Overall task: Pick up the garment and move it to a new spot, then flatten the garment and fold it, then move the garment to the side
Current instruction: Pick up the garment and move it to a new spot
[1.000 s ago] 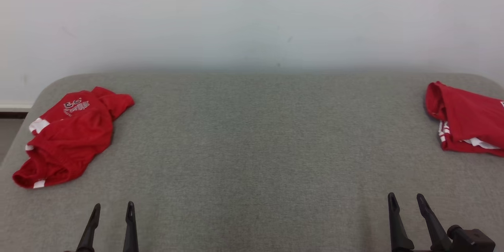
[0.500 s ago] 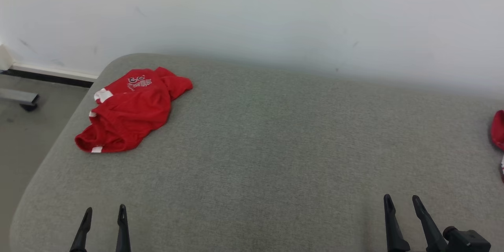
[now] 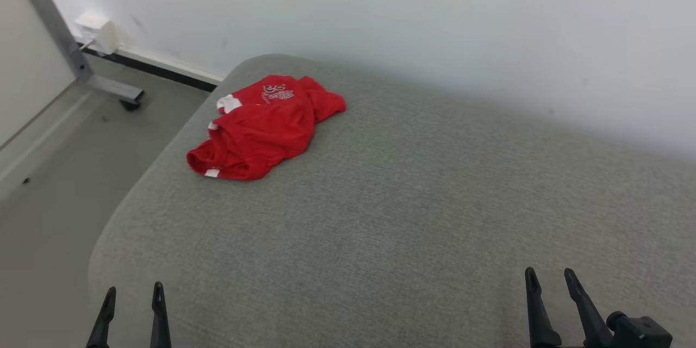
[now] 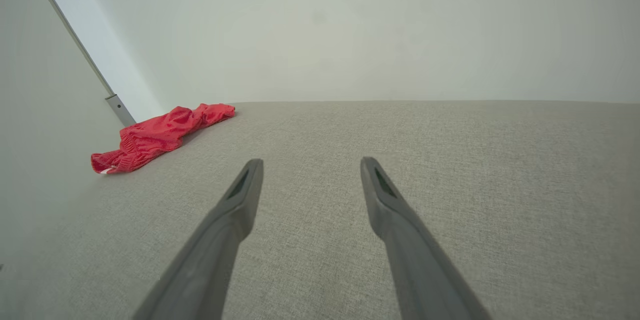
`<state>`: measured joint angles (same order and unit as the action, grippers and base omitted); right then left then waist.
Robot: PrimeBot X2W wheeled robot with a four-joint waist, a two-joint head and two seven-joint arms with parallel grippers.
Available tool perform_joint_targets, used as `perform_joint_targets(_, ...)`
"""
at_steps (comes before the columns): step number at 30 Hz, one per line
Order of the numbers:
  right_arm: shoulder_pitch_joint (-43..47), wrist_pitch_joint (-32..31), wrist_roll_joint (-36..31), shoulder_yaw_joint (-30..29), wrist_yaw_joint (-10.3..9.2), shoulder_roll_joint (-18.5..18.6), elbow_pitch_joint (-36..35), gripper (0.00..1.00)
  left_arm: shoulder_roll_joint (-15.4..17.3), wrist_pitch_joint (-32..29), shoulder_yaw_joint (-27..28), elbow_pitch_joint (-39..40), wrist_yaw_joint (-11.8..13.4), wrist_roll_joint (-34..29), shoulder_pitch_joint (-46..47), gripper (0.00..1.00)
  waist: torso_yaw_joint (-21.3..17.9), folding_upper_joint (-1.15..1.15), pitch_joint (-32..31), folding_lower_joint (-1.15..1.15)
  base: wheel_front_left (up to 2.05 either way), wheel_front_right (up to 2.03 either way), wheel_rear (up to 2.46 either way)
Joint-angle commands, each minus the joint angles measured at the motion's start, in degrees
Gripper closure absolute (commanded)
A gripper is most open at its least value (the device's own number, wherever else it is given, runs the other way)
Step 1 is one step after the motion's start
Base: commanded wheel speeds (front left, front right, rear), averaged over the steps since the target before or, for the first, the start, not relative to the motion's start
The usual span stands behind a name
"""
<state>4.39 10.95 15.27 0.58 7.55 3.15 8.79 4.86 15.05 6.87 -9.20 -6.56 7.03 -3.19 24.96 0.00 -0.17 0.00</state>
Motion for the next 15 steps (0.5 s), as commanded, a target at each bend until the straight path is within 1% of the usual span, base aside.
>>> perform_joint_targets(1,-0.51,0.26,-0.16,0.14,-0.15,-0.05,0.19,0.0,0.13,0.18,0.15,0.16,0.05,0.2,-0.05,0.0,2.33,0.0,0.03,0.0,0.0,0.0,0.0)
perform_joint_targets(5,-0.69,0.37,-0.06,0.33,-0.15,-0.07,0.42,0.0,0.14,0.18,0.35,0.38,0.1,0.22,-0.75,0.0,3.59,0.0,-0.16,0.0,0.0,0.0,0.0)
perform_joint_targets(15,-0.99,0.53,-0.06,0.85,-0.15,-0.14,0.91,0.0,0.02,0.18,1.2,0.92,0.3,0.45,-1.33,0.0,3.67,0.0,-0.09,0.0,0.0,0.0,0.0)
